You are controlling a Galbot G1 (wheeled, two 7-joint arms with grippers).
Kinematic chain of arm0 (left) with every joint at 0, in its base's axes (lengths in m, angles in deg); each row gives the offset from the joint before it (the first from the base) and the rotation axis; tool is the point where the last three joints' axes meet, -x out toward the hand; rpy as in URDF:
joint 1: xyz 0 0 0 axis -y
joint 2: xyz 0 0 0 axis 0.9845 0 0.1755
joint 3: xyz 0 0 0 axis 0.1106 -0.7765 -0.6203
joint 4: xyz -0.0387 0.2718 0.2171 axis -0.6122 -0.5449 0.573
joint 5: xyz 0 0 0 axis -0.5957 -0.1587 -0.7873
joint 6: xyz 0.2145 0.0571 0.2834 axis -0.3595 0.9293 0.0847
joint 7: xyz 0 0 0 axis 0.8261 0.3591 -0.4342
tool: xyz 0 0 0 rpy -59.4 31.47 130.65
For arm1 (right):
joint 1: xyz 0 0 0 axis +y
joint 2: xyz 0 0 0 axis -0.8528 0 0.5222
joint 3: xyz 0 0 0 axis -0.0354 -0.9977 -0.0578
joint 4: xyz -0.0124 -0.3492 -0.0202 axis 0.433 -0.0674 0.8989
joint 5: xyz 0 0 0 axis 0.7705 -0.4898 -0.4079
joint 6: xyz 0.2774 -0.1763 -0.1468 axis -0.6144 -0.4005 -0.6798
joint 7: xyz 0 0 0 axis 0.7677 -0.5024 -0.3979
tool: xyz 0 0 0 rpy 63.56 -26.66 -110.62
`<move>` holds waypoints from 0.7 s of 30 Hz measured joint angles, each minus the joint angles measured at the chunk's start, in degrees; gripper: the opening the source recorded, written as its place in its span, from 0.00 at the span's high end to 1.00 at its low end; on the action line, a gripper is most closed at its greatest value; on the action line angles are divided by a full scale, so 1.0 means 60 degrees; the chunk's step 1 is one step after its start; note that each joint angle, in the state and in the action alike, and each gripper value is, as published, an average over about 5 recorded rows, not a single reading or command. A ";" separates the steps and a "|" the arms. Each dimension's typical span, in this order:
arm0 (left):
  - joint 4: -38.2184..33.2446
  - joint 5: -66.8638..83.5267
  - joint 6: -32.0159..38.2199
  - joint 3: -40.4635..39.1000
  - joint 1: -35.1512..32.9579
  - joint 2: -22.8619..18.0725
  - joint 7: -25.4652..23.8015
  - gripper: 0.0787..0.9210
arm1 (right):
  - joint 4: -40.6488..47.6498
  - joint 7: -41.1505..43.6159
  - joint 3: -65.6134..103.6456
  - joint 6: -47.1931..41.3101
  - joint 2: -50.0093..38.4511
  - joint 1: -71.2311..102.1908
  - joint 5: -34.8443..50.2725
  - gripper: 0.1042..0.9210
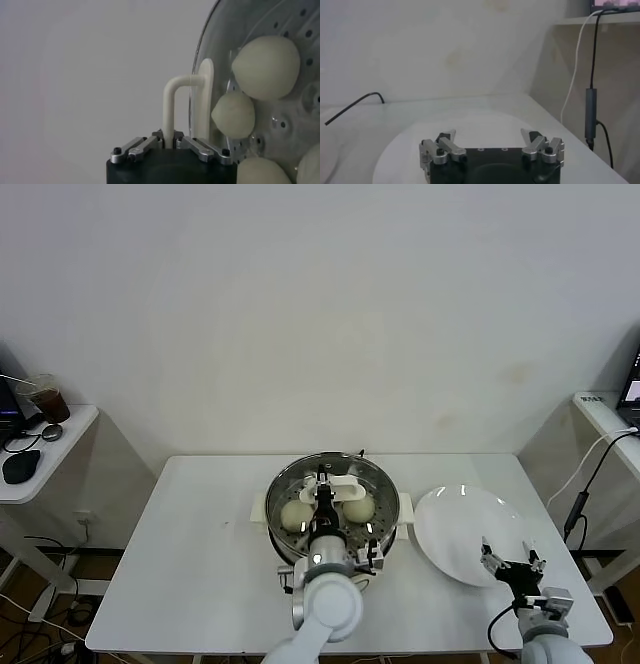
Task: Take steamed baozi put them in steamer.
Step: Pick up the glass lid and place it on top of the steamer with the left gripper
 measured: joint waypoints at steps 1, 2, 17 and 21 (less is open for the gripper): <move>-0.0004 0.0008 0.0000 -0.0002 -0.0012 0.0004 0.0013 0.89 | 0.0000 0.0000 0.0000 0.0001 0.0003 -0.0001 -0.0001 0.12; -0.0009 0.0016 0.0000 -0.0003 -0.0023 0.0007 0.0023 0.89 | 0.0000 0.0000 0.0000 0.0001 0.0007 -0.0002 -0.0002 0.12; 0.0052 0.0085 0.0043 0.0001 -0.0096 0.0122 0.0236 0.89 | -0.0003 0.0000 0.0000 0.0020 0.0047 0.0008 -0.0034 0.12; -0.0012 0.0107 0.0104 -0.0006 -0.0192 0.0196 0.0306 0.81 | -0.0001 -0.0001 0.0001 0.0020 0.0056 -0.0001 -0.0039 0.12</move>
